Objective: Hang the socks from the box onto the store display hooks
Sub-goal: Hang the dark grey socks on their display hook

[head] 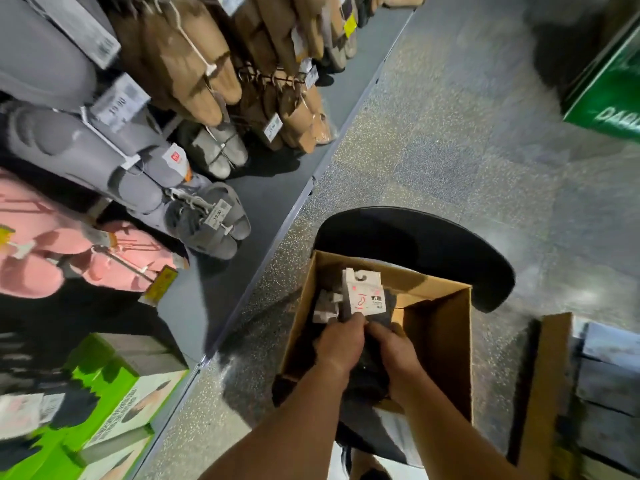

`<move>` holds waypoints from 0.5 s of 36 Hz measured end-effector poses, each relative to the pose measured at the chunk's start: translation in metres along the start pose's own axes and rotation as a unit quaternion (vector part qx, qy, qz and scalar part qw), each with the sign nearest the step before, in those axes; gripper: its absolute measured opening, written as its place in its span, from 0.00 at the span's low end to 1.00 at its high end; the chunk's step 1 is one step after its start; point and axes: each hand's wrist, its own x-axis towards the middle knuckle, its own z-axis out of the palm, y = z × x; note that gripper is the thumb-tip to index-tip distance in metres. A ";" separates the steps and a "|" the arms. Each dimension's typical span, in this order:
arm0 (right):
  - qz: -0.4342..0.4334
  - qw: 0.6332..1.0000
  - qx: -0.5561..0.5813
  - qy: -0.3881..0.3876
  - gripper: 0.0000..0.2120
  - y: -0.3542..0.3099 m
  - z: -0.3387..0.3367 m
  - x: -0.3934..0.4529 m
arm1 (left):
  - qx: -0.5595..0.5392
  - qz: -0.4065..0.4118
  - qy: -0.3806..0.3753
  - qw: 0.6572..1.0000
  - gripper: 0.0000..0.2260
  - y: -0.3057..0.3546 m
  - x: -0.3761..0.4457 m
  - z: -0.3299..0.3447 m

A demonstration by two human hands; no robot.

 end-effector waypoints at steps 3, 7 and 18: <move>-0.035 0.999 0.000 -0.025 0.28 -0.002 -0.004 -0.033 | -0.030 0.018 -0.009 0.999 0.35 -0.004 -0.030 -0.004; -0.080 0.996 0.026 -0.020 0.22 -0.011 0.000 -0.073 | -0.056 0.089 -0.004 0.994 0.34 0.004 -0.080 -0.016; -0.212 0.972 -0.064 -0.076 0.20 -0.042 0.009 -0.175 | -0.120 0.232 0.090 0.961 0.21 0.011 -0.191 -0.047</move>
